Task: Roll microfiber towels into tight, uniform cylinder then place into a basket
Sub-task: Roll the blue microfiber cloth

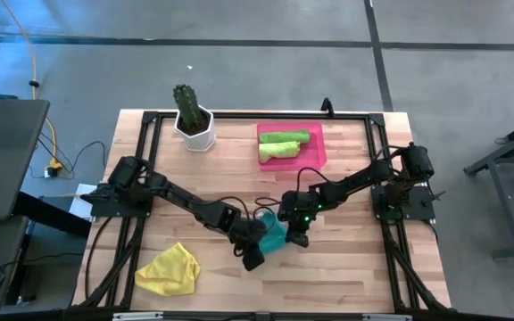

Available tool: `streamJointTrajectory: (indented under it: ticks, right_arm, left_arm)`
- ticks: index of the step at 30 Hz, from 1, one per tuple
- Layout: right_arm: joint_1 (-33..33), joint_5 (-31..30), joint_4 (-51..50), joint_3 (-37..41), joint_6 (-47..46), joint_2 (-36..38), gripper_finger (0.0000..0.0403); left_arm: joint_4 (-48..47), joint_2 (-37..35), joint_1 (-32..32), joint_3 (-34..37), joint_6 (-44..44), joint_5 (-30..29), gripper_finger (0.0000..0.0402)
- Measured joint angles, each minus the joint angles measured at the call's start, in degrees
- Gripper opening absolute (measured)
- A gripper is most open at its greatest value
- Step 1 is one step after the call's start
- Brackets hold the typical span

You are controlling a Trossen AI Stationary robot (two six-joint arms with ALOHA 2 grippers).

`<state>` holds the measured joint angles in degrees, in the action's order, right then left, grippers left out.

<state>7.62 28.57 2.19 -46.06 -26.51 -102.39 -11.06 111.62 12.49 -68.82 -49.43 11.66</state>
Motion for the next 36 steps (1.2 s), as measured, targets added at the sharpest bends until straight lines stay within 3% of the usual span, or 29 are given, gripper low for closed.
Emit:
streamJointTrajectory:
  ticks: [8,16,21,27,31,36]
  right_arm:
    - [1.2,-3.05,2.13,-0.02,1.52,0.0,0.003]
    - [1.43,-2.74,4.13,0.07,5.34,-0.04,0.0035]
    - [1.44,-2.21,3.47,0.14,13.52,2.33,0.0083]
    - [1.37,-2.34,0.22,0.13,21.55,11.21,0.0145]
    - [7.45,-12.6,0.23,0.11,34.8,13.46,0.0146]
    - [15.63,-31.58,0.86,0.11,46.02,10.25,0.0133]
  left_arm:
    - [-11.08,0.33,1.08,-0.18,-5.9,-10.62,0.0007]
    - [-11.44,2.82,1.14,-0.31,-6.54,-10.8,0.0007]
    - [-11.51,2.97,1.14,-0.29,-5.73,-10.85,0.0007]
    - [-11.66,3.04,1.11,-0.28,-5.49,-10.82,0.0007]
    - [-11.66,3.04,0.67,-0.24,-4.99,-10.14,0.0007]
    - [-11.59,3.04,0.48,-0.2,-3.96,-9.29,0.0007]
